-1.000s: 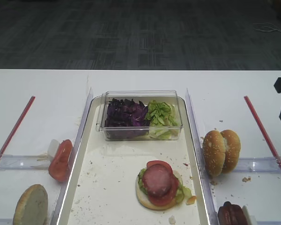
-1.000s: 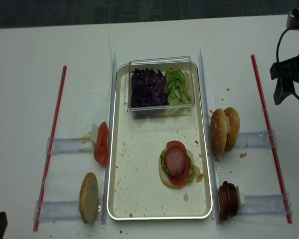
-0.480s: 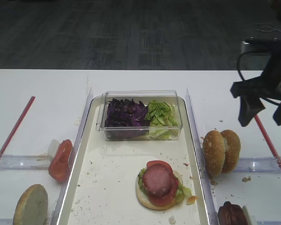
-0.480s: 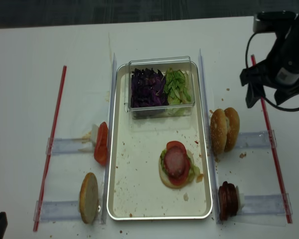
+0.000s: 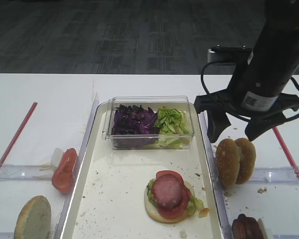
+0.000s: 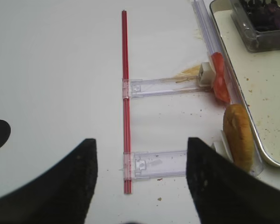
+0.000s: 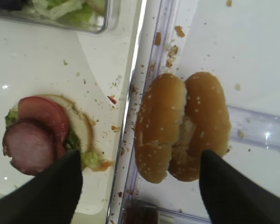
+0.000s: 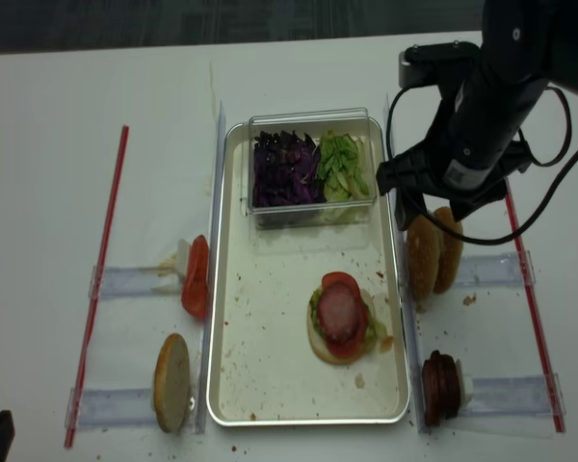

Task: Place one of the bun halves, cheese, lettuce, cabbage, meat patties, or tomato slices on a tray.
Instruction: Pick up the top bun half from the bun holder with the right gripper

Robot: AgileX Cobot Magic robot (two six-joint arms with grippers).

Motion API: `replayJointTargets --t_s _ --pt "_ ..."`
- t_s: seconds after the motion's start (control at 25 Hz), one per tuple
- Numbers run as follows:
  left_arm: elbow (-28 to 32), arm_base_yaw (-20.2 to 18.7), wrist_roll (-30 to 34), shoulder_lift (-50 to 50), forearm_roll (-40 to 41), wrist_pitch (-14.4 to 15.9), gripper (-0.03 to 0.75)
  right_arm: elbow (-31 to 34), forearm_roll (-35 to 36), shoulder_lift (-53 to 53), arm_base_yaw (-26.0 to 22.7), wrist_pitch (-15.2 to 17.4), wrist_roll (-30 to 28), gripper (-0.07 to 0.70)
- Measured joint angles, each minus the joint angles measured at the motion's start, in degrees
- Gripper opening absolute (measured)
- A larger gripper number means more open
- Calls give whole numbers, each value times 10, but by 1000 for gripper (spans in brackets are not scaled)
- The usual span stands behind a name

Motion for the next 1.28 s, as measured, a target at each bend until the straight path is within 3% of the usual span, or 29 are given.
replayJointTargets --t_s 0.48,0.76,1.28 --pt "0 0 0 0 0 0 419 0 45 40 1 5 20 554" --pt "0 0 0 0 0 0 420 0 42 46 1 4 24 488" --pt "0 0 0 0 0 0 420 -2 46 81 1 3 24 486"
